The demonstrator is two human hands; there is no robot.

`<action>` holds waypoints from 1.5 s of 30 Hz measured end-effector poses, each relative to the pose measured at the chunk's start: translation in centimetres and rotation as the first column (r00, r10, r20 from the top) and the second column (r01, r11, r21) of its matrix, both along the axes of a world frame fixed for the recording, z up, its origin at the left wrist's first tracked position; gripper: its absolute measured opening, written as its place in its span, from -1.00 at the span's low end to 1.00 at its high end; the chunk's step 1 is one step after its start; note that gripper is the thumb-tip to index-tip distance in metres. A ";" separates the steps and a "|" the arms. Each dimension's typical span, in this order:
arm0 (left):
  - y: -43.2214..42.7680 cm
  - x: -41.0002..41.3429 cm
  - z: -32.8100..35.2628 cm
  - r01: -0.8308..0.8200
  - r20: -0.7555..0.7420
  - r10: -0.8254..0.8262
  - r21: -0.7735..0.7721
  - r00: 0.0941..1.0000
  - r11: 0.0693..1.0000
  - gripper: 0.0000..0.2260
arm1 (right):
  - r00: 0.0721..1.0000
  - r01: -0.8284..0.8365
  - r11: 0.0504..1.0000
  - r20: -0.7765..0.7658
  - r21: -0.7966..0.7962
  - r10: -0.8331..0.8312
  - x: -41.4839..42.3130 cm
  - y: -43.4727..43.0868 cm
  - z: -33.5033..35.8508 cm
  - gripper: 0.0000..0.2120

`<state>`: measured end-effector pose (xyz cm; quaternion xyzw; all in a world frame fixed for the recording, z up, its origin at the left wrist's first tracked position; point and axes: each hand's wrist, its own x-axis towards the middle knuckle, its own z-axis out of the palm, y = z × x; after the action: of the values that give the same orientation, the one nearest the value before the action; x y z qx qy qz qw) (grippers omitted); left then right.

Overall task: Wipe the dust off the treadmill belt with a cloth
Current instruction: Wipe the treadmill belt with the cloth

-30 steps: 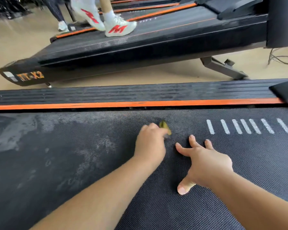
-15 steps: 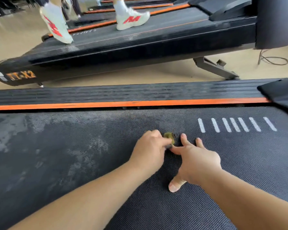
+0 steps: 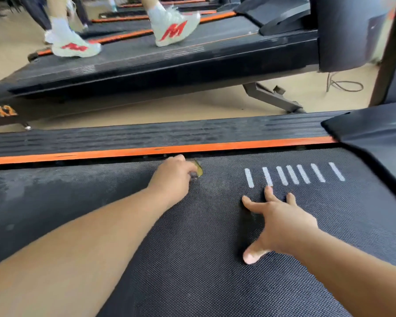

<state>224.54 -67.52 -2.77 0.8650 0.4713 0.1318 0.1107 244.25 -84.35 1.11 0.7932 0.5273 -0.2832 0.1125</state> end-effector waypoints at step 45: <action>-2.4 5.3 -1.8 -0.195 0.155 0.185 0.050 0.970 0.980 -0.64 | 0.999 0.031 0.999 -0.021 0.012 -0.031 0.2 0.2 -0.4 0.30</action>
<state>229.84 -69.90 -4.61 0.8068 0.5377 0.2214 0.1045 244.43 -84.12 0.68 0.7989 0.5178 -0.2900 0.0978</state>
